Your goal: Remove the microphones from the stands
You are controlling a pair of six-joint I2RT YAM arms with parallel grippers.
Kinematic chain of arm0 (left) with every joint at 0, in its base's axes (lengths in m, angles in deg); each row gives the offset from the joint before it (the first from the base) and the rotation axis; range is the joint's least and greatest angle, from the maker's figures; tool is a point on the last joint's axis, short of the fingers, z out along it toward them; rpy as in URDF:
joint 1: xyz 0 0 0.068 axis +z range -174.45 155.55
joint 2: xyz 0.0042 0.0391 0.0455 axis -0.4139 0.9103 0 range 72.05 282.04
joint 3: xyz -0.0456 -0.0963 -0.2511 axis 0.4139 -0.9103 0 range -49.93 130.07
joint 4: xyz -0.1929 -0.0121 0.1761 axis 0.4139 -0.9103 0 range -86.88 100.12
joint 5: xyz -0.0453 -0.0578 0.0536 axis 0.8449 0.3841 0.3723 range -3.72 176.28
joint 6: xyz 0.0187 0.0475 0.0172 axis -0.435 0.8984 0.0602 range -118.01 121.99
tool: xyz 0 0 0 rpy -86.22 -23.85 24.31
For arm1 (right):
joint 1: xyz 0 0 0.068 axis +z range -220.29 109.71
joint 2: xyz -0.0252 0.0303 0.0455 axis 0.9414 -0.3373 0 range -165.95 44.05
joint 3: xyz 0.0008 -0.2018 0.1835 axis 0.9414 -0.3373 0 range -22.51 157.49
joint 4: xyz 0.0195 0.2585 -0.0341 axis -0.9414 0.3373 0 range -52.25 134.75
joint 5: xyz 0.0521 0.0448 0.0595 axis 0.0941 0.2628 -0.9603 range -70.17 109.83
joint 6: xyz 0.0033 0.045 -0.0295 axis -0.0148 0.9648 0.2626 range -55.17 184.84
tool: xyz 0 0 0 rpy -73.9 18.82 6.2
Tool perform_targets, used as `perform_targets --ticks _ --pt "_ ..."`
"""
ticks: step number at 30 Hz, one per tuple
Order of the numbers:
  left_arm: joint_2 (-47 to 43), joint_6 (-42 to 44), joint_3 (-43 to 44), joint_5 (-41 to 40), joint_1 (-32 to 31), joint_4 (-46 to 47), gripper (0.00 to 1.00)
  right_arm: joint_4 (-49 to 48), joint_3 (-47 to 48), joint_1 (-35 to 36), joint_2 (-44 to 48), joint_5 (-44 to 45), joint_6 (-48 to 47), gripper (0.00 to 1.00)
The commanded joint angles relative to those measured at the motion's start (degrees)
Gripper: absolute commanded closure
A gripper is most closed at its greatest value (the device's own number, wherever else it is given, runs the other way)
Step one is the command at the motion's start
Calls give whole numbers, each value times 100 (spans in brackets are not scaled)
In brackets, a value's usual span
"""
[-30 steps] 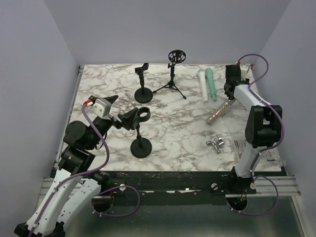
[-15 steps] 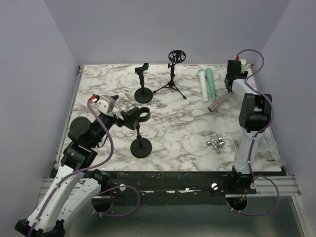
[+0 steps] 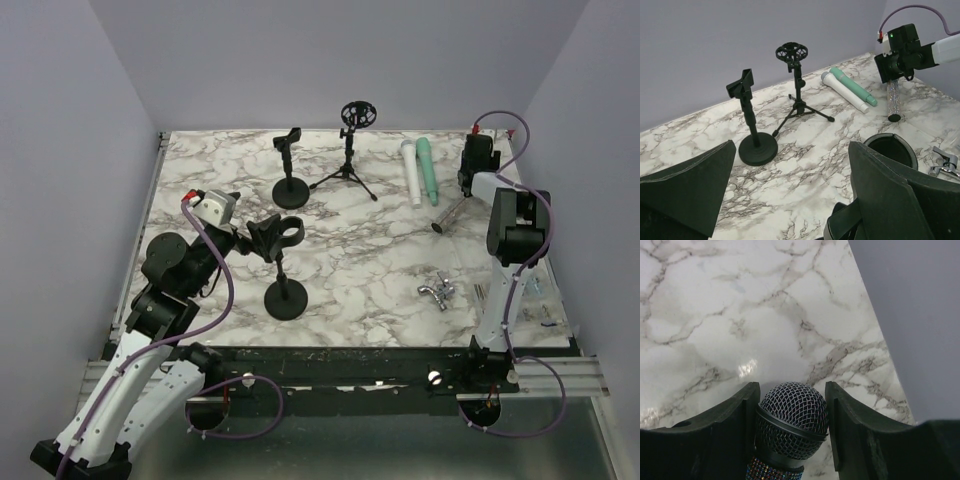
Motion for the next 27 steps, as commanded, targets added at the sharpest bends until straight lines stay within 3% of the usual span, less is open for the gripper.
perform_targets --ticks 1,13,27 --pt "-21 155 17 -299 -23 -61 2 -611 484 -138 -495 -316 -391 99" --pt "101 298 -100 -547 -19 41 2 -1491 958 -167 -878 -1938 -1449 99" --pt "63 658 -372 -958 -15 384 2 -810 2600 -159 -1711 -3939 -1951 99"
